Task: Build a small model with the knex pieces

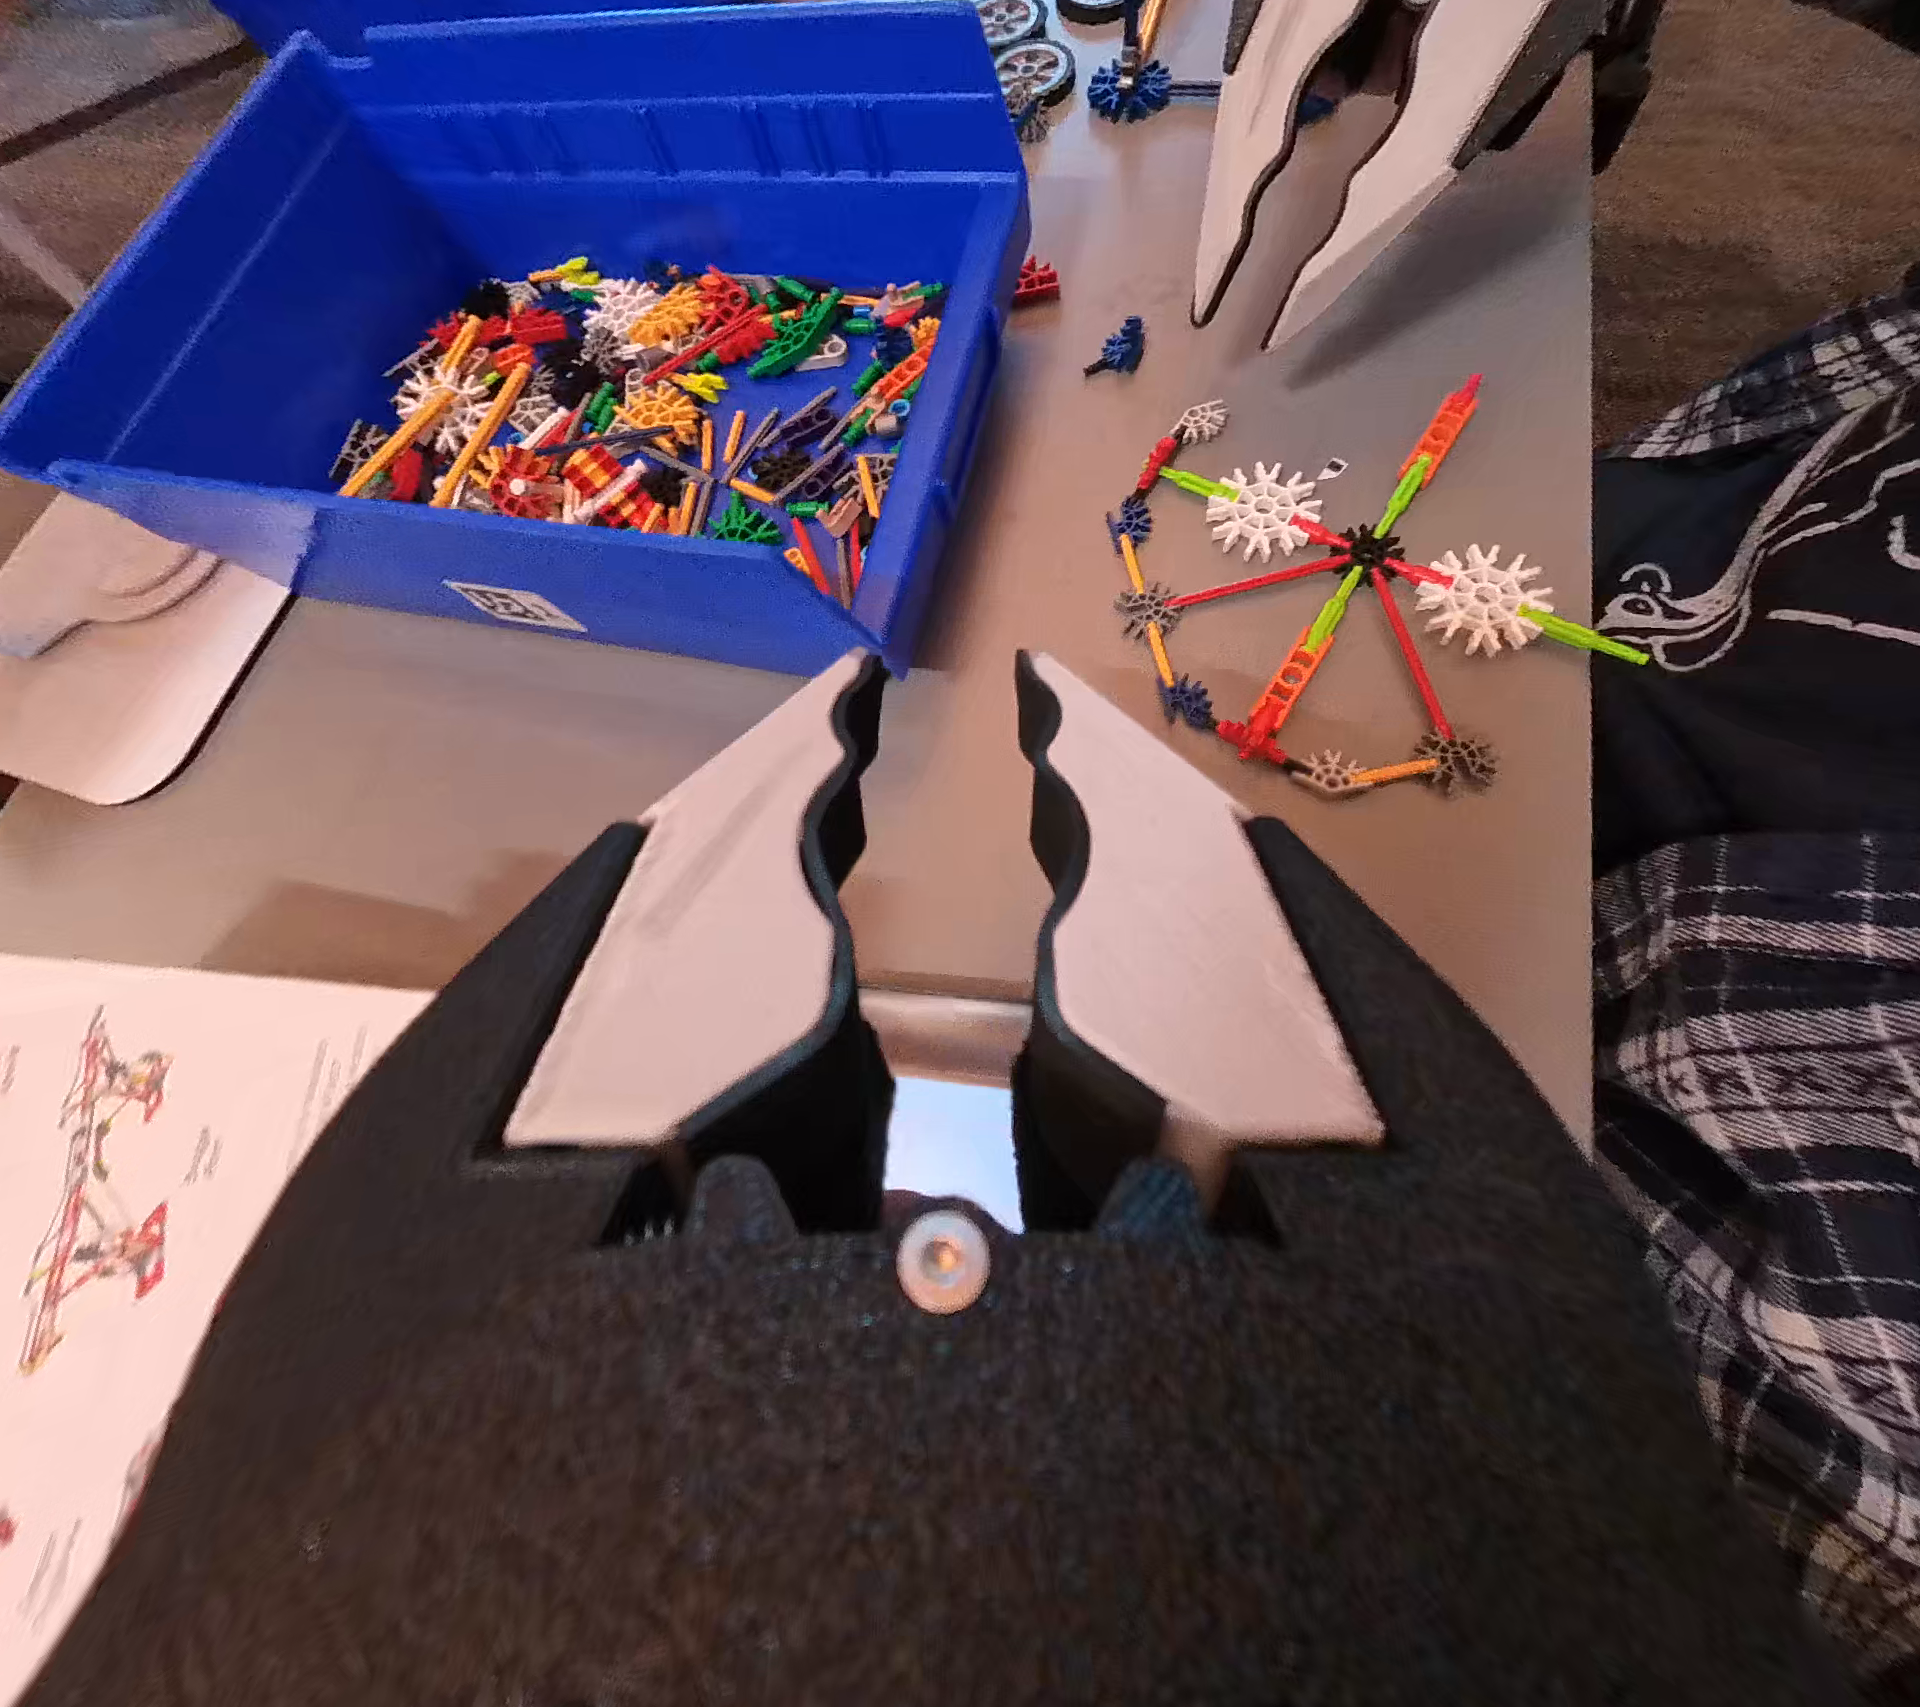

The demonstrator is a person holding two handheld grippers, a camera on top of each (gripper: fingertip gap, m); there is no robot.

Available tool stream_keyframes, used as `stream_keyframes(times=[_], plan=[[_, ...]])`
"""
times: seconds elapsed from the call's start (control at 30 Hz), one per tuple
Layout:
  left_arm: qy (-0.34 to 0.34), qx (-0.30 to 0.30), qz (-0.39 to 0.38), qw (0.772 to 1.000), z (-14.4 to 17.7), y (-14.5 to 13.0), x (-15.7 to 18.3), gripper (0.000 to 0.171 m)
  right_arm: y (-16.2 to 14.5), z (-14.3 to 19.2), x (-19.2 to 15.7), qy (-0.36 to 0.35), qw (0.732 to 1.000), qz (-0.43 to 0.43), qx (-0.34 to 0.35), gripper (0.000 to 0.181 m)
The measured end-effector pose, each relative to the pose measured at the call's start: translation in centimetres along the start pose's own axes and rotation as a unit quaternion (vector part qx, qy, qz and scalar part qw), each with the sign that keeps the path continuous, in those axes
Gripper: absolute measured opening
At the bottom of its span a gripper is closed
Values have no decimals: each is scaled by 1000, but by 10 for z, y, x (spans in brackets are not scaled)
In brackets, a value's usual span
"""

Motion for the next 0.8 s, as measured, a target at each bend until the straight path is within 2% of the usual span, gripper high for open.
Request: stream_keyframes(times=[0.37, 0.47, 0.67, 0.8], plan=[[-13, 1, 36, 999, 9, -21, 5, 31, 0, -1, -1, 0, 1000, -6, 6, 19], [-28, -1, 63, 998, 12, -32, 14, 37, 0, -1, -1, -1, 1000, -8, 14, 19], [-23, 17, 125, 992, 22, -47, 15, 61, -3, 2, -2, -12, 999, -19, 22, 20], [-26, 15, 135, 990, 21, -53, 18, 67, -8, 7, -3, -19, 999, -26, 26, 21]])
Point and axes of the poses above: each gripper's, where its closed fingertips meet, z back along the fingers, y out of its top, x = y × z across the jaws, the point moved 5 cm from there along z, back along the fingers, and after that the axes turned 10 degrees about y, right-handed, at the moved point
